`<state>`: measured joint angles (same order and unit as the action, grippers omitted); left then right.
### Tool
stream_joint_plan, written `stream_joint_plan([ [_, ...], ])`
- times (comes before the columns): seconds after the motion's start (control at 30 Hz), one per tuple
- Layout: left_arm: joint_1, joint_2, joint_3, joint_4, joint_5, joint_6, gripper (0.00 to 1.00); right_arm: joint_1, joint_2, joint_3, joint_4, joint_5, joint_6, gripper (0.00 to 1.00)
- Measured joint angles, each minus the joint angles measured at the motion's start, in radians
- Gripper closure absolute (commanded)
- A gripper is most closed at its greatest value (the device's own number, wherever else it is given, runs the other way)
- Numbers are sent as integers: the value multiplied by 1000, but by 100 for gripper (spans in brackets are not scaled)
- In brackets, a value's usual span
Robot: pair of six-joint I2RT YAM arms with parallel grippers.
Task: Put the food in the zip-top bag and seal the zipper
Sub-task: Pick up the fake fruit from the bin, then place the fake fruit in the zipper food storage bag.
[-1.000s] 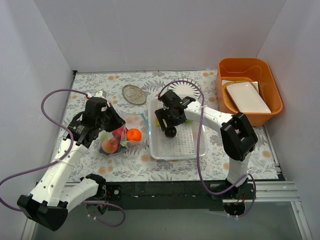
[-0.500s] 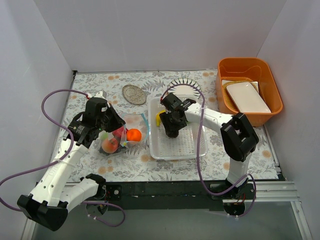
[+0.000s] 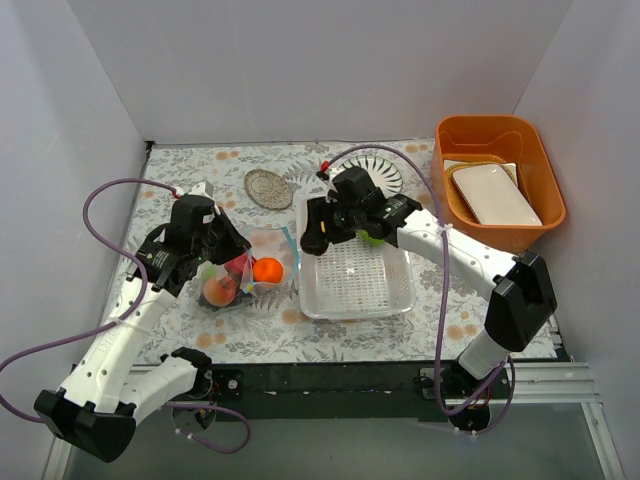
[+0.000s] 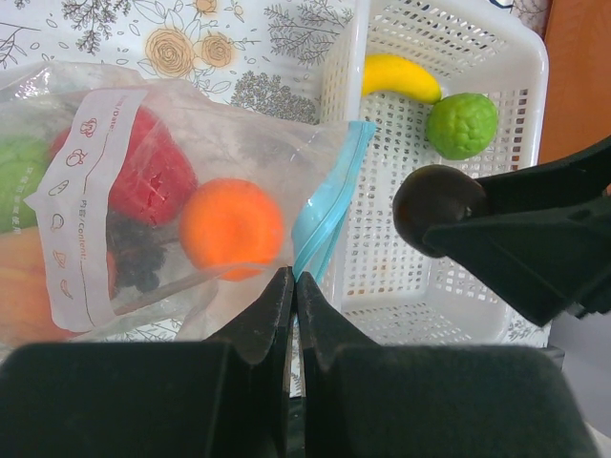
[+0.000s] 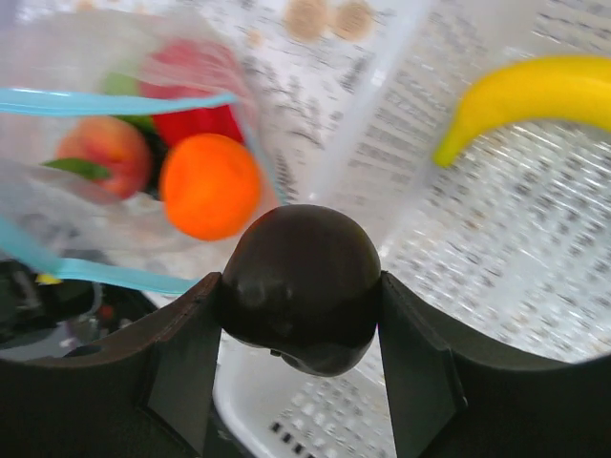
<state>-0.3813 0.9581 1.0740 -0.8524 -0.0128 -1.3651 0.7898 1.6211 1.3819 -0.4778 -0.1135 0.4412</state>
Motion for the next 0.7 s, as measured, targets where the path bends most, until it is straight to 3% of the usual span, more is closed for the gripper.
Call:
stream_joint_plan([
  [0.37,0,-4,-4,9,26,-5,100,136,65,-3,296,-145,157,60],
  [0.7,0,-14,-7,14,35,-16,100,145,172,-16,483,-213,245,48],
])
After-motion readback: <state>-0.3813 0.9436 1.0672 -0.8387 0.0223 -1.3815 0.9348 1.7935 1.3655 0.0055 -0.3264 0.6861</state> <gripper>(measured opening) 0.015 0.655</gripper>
